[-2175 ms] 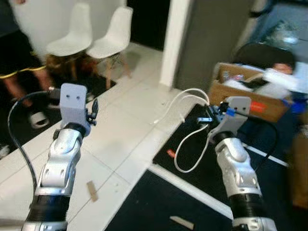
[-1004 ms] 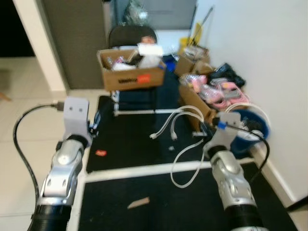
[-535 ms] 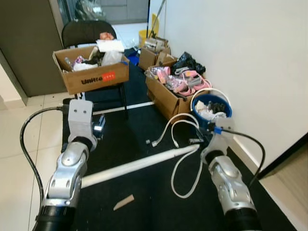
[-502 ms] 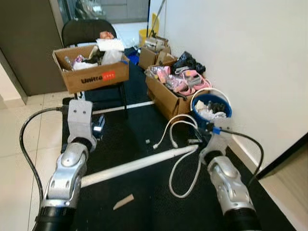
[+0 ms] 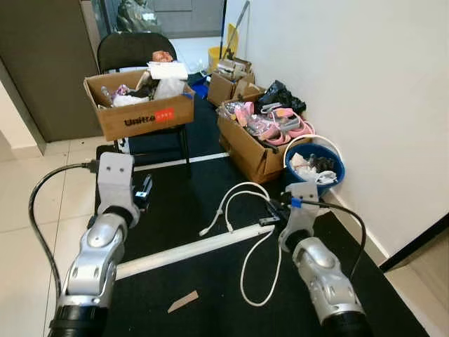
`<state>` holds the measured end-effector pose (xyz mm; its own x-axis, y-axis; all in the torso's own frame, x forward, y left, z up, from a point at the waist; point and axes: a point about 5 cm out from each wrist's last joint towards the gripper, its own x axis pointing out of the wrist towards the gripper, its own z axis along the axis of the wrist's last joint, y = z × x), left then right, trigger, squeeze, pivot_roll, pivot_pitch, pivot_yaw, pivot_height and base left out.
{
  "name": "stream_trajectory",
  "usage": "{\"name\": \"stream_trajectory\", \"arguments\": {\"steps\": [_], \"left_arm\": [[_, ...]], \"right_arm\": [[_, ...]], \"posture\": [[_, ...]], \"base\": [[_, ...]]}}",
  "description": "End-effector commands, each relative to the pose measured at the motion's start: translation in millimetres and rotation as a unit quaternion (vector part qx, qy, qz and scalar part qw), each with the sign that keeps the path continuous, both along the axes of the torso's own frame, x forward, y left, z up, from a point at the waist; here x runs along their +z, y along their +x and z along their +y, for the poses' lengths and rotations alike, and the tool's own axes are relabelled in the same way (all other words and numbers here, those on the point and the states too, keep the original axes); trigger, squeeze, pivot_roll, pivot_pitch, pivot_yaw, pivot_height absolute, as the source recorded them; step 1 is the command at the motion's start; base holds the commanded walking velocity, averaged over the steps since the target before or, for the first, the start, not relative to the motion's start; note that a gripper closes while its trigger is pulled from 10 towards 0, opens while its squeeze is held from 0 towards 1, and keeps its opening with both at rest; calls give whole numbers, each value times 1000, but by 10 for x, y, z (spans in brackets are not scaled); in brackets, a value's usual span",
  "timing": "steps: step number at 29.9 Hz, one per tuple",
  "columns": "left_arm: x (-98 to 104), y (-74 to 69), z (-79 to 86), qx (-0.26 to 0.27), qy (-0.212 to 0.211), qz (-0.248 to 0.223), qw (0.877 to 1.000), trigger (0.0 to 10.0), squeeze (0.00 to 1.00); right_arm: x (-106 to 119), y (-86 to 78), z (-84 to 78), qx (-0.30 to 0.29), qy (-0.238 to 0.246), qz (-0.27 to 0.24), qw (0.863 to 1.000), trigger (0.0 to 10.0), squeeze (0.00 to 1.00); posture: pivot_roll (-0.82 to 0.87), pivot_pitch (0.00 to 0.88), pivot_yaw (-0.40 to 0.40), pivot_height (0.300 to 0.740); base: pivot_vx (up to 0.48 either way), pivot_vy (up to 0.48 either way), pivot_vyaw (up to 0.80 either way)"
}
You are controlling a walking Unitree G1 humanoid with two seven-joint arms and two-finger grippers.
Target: Picking trash to rubbish bin
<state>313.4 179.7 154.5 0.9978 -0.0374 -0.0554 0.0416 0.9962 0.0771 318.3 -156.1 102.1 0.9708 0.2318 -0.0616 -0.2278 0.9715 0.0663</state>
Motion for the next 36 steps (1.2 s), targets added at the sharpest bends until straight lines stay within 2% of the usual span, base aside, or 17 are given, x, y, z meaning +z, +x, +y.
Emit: {"name": "stream_trajectory", "arguments": {"steps": [1, 24, 36], "left_arm": [[-33, -21, 32, -2, 9, 10, 1000, 10000, 0], [-22, -29, 53, -11, 20, 13, 1000, 10000, 0], [-4, -8, 41, -14, 21, 10, 1000, 10000, 0]], "right_arm": [[-48, -18, 60, 9, 7, 10, 1000, 10000, 0], [-84, -18, 113, 16, -9, 7, 1000, 10000, 0], [-70, 1, 102, 8, 2, 5, 1000, 10000, 0]], "posture": [[52, 96, -4, 740], [62, 82, -6, 740], [63, 74, 1, 740]], "base": [[398, 0, 0], [401, 0, 0], [400, 0, 0]]}}
